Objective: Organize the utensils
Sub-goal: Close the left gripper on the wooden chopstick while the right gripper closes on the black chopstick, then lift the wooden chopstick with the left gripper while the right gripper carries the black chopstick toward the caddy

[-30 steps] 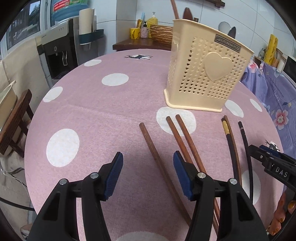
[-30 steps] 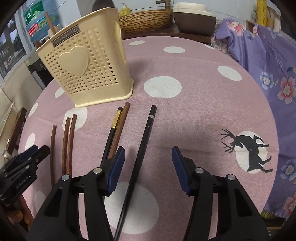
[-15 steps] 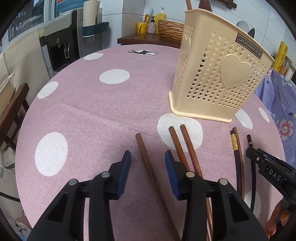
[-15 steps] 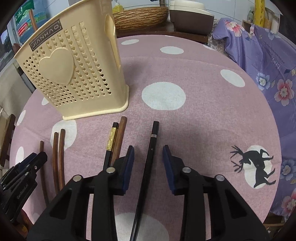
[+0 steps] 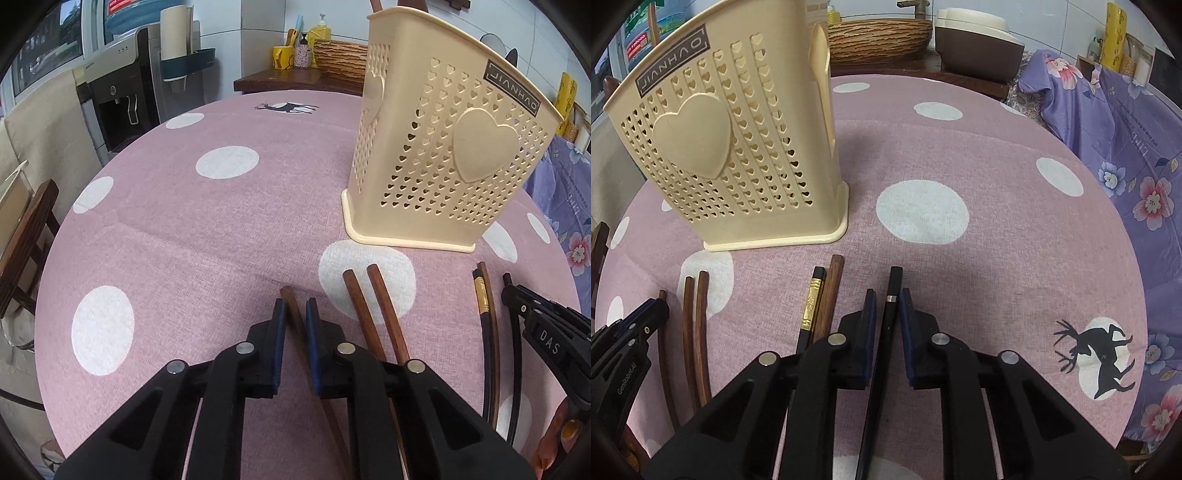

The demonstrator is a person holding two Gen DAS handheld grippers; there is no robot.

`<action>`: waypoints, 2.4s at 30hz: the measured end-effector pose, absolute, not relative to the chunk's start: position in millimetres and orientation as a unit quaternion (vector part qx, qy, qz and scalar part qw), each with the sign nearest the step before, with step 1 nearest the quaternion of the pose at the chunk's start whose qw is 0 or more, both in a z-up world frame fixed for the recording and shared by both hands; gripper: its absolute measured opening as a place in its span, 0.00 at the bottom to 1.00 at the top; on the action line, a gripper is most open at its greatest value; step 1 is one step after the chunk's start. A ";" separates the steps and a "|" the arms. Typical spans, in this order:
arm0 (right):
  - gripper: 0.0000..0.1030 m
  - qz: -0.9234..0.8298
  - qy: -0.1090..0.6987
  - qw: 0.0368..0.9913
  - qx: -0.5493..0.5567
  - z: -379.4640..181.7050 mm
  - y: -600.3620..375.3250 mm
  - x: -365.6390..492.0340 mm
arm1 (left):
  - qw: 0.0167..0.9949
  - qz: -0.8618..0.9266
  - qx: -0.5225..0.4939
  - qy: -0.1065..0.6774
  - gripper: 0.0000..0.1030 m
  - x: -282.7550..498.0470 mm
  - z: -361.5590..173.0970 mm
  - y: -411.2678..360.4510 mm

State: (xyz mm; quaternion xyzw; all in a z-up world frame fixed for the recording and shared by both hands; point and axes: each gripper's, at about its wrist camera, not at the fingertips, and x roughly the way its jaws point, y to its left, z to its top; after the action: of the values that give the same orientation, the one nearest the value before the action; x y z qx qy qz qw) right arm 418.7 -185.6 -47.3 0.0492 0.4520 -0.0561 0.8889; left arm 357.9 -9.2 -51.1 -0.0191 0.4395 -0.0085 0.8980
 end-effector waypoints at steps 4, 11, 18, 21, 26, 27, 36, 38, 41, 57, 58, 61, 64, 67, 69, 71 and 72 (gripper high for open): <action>0.10 -0.053 0.451 0.889 0.052 -47.4 -186.3 420.9 | 0.898 -0.012 -0.021 0.440 0.11 361.4 -51.0 -9.0; 0.09 -0.034 0.448 0.891 0.068 -47.6 -188.7 422.1 | 0.898 -0.015 -0.019 0.439 0.10 361.3 -51.6 -11.0; 0.09 0.000 0.429 0.899 0.093 -40.1 -193.4 418.3 | 0.901 -0.019 -0.031 0.432 0.09 362.6 -47.2 -7.9; 0.09 0.008 0.409 0.908 0.092 -30.0 -194.2 412.3 | 0.904 -0.027 -0.030 0.425 0.08 358.3 -41.2 -9.3; 0.09 0.026 0.370 0.925 0.086 -4.8 -196.6 395.6 | 0.916 -0.042 -0.041 0.398 0.08 348.8 -18.2 -5.9; 0.08 0.028 0.361 0.929 0.083 1.1 -196.8 391.7 | 0.918 -0.045 -0.043 0.391 0.08 346.5 -12.1 -5.3; 0.08 0.047 0.289 0.955 0.049 63.6 -200.1 356.8 | 0.944 -0.084 -0.048 0.314 0.07 316.3 53.7 -1.4; 0.08 0.058 0.280 0.957 0.053 73.7 -203.7 352.1 | 0.949 -0.093 -0.047 0.299 0.07 309.0 68.3 -0.6; 0.08 0.067 0.267 0.960 0.059 88.4 -208.5 344.2 | 0.952 -0.108 -0.050 0.281 0.07 301.9 86.8 1.5; 0.08 0.084 0.244 0.964 0.062 115.4 -210.8 331.3 | 0.959 -0.122 -0.052 0.250 0.07 291.7 113.9 8.5; 0.08 0.086 0.244 0.964 0.062 116.5 -210.6 330.9 | 0.960 -0.122 -0.050 0.248 0.07 290.8 115.5 8.2; 0.08 0.089 0.238 0.965 0.065 120.5 -211.8 327.5 | 0.961 -0.125 -0.048 0.242 0.07 287.2 119.6 9.9; 0.08 0.097 0.234 0.965 0.071 128.0 -216.0 325.1 | 0.961 -0.134 -0.049 0.236 0.07 284.9 126.4 10.4; 0.08 0.098 0.227 0.967 0.065 138.8 -215.0 324.6 | 0.964 -0.136 -0.049 0.225 0.07 283.9 135.7 9.9; 0.08 0.102 0.223 0.968 0.061 148.1 -214.7 325.7 | 0.965 -0.141 -0.050 0.216 0.07 284.6 144.1 9.1; 0.08 0.107 0.218 0.968 0.060 159.5 -214.5 326.8 | 0.963 -0.154 -0.054 0.213 0.07 286.8 153.9 7.1; 0.08 0.111 0.216 0.968 0.059 166.2 -213.9 327.7 | 0.963 -0.160 -0.055 0.211 0.07 288.3 159.8 6.0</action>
State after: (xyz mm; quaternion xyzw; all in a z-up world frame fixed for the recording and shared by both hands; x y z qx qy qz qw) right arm 327.7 -213.9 166.2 0.0592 0.2162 0.1110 0.9682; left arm 288.3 6.0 159.8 -0.0545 0.2113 -0.1605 0.9626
